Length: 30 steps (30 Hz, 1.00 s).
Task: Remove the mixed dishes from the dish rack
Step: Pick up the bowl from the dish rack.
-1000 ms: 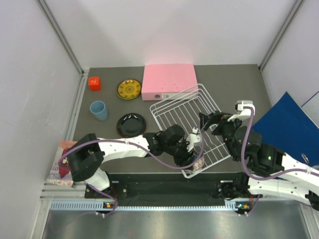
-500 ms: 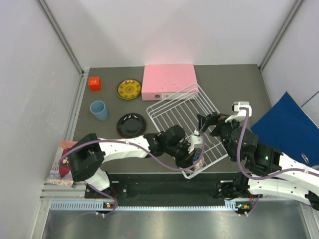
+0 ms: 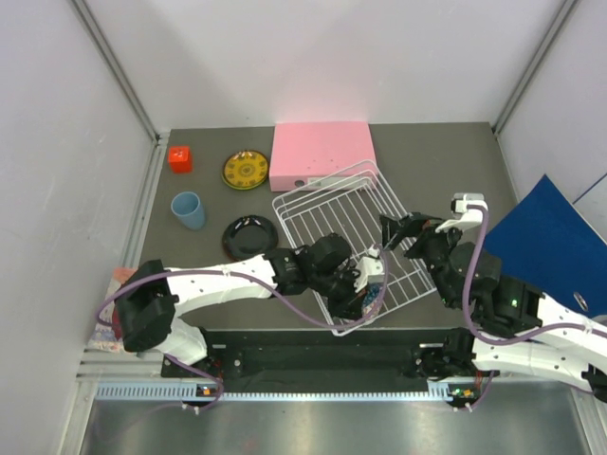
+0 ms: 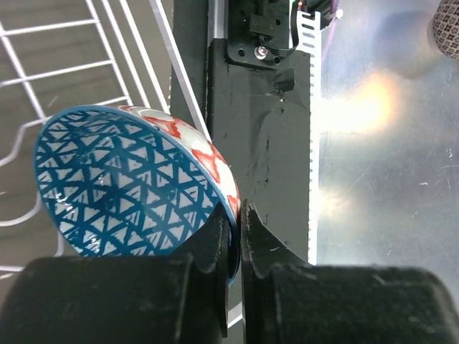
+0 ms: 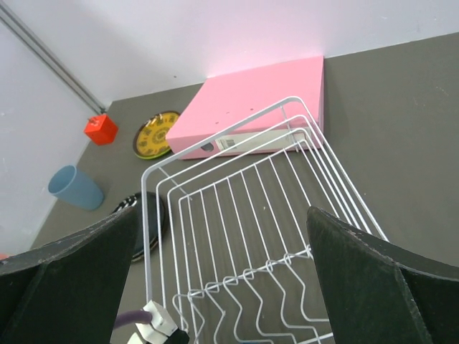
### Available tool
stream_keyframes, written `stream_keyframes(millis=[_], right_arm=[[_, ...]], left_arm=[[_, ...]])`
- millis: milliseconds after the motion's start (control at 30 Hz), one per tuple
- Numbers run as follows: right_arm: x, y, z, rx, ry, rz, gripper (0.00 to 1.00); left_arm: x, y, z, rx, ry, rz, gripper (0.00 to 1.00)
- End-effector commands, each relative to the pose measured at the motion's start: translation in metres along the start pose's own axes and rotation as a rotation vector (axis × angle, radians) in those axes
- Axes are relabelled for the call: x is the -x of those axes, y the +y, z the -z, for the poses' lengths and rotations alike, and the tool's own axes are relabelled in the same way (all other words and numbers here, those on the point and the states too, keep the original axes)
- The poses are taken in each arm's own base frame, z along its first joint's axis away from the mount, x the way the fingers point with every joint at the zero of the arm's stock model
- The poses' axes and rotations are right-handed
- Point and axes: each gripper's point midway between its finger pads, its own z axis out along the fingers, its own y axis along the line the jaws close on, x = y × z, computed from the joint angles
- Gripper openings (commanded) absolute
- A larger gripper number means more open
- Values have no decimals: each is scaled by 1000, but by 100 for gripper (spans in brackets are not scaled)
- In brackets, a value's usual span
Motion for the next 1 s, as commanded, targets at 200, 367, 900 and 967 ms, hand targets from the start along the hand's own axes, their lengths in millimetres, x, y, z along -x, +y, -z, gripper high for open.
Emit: stream_keyframes(millis=[200,367,900,967], right_arm=[[21,-4,4,-5,-48,-60,100],[21,-7,5,-9,-50,-65,100],[12,-7,4,-6,-34,-60,100],[11,-7,4,-5,-32,-60,100]], left_arm=[[100,10,57,104,-256,-186,0],[107,16,67,111,-276,-181,0],[95,45,79,57,-332,-35,0],[99,50,87,-12,-369,17,0]])
